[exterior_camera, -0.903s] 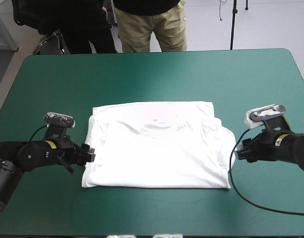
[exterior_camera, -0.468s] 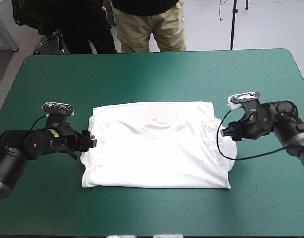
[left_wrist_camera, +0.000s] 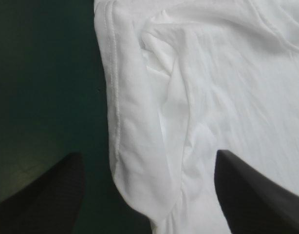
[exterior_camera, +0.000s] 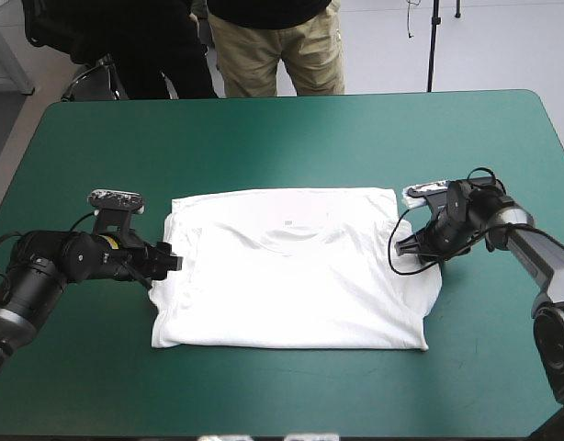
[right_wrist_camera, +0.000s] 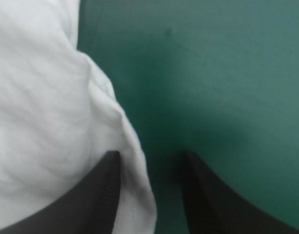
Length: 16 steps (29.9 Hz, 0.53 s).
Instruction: Fold the cloth
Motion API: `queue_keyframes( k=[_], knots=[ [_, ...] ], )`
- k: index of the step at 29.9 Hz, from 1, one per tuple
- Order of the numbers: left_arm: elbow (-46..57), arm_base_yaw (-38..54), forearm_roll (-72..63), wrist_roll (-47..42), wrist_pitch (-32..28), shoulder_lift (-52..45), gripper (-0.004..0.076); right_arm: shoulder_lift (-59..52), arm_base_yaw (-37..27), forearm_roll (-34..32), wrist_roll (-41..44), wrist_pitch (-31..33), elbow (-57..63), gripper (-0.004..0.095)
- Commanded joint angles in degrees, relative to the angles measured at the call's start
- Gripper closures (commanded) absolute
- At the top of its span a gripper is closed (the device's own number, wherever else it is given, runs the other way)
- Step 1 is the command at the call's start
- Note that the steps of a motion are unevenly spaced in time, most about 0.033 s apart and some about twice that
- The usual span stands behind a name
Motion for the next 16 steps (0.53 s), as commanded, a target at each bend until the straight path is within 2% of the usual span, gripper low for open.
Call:
queue_keyframes(
  k=[1,5,12,16],
  knots=[
    [-2.04,-0.17,-0.02,-0.49,-1.31,-1.19,0.0186,-0.9,-0.34,-0.64,-1.79,-0.99,-1.41,0.0666],
    [-2.04,-0.17,-0.02,-0.49,-1.31,-1.19,0.0186,-1.13,-0.34,-0.64,-3.06,-0.99,-1.41,0.0928],
    [-2.04,-0.17,0.95,-0.49,-0.71,-1.19,0.0186,-4.83,-0.34,-4.2,-0.9,-2.19,-1.5,0.0926],
    [-2.04,-0.17,1.24,-0.49,-0.44,-1.19,0.0186,-9.22,-0.34,-3.17,-1.77,-0.66,-2.46,0.0925]
  ],
)
